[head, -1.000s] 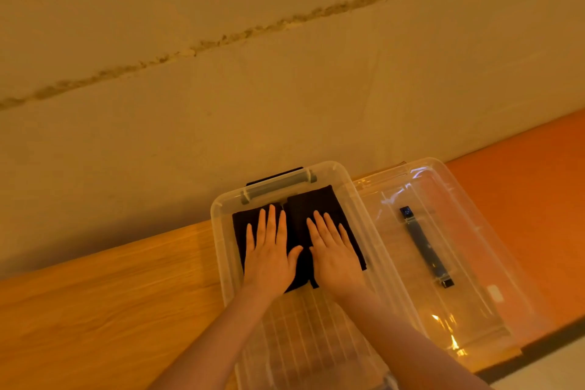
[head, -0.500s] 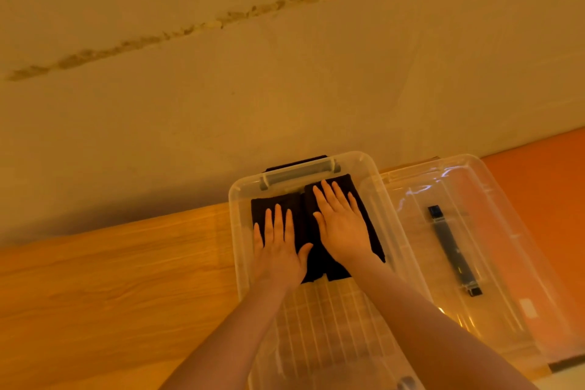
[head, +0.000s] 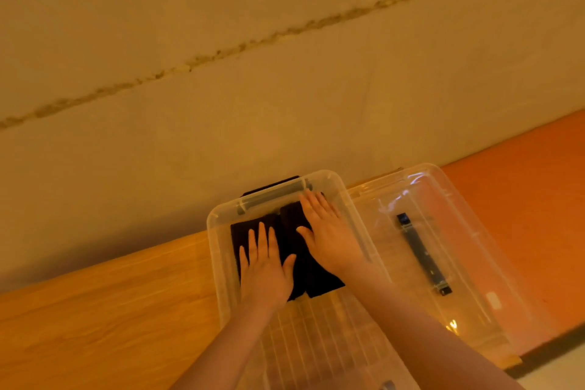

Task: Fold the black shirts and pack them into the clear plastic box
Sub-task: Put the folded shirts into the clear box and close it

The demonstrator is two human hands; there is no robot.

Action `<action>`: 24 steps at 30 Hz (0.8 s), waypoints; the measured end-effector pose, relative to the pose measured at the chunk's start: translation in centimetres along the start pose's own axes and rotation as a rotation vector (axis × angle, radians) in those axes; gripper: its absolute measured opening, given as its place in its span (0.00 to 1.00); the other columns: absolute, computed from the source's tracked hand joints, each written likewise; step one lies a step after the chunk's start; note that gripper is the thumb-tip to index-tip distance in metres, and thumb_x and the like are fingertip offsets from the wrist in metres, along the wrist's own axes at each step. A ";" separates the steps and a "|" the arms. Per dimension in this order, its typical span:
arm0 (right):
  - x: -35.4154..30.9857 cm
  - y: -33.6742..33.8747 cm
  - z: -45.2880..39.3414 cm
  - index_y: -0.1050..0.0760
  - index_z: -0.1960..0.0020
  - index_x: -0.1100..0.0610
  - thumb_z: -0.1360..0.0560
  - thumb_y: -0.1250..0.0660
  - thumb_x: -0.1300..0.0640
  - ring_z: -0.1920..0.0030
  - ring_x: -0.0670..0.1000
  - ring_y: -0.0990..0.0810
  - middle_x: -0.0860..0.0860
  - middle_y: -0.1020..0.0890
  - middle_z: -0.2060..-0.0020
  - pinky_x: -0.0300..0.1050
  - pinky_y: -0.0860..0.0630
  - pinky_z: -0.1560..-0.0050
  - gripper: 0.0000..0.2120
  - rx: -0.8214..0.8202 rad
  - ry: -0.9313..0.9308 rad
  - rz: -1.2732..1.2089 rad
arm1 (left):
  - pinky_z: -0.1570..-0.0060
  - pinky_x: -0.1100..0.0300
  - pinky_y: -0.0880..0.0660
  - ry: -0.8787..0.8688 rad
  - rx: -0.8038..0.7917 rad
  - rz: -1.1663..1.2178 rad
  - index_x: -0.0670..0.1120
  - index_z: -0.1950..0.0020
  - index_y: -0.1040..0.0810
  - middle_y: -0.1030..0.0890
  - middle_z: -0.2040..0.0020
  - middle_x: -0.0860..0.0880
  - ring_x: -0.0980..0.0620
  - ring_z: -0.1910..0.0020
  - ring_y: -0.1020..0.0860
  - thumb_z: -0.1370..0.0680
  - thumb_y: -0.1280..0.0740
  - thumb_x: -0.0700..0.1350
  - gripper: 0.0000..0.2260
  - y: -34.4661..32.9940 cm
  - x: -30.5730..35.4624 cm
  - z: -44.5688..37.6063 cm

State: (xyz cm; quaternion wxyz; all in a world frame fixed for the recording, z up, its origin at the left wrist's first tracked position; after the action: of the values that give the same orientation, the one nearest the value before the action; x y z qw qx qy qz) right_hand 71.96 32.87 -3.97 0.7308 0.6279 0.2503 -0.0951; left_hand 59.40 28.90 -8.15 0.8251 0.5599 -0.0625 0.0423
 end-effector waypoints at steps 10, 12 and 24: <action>25.0 6.8 17.7 0.51 0.24 0.58 0.24 0.39 0.43 0.24 0.56 0.53 0.56 0.50 0.24 0.60 0.52 0.26 0.37 0.195 -1.018 -0.034 | 0.30 0.45 0.67 -0.328 -0.081 -0.290 0.50 0.28 0.69 0.67 0.25 0.48 0.50 0.31 0.72 0.31 0.75 0.68 0.36 -2.0 7.2 -0.1; 27.5 4.5 21.4 0.53 0.23 0.58 0.26 0.39 0.38 0.24 0.57 0.53 0.57 0.51 0.24 0.63 0.52 0.27 0.42 0.119 -1.131 -0.015 | 0.30 0.44 0.65 -0.312 0.004 -0.295 0.49 0.28 0.65 0.61 0.23 0.46 0.47 0.28 0.66 0.36 0.82 0.67 0.41 -1.2 6.6 -0.1; 29.2 3.5 23.3 0.34 0.31 0.58 0.28 0.30 0.49 0.37 0.64 0.30 0.62 0.29 0.36 0.64 0.29 0.42 0.29 0.279 -1.149 -0.134 | 0.35 0.41 0.34 0.387 0.187 0.834 0.42 0.25 0.43 0.35 0.29 0.39 0.39 0.32 0.33 0.26 0.33 0.58 0.37 0.8 -9.3 3.2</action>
State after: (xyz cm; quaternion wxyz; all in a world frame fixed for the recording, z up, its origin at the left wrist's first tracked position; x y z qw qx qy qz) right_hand 104.26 16.15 -13.10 0.6522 0.5487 -0.1612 -0.4976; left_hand 49.88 26.20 -7.65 0.6801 0.5409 -0.1229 0.4793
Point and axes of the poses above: each hand's wrist, its own z-axis away from the middle knuckle, its own y-axis out of the back of the hand, x = y × z, the point moved 7 cm from there along -z, towards the middle knuckle
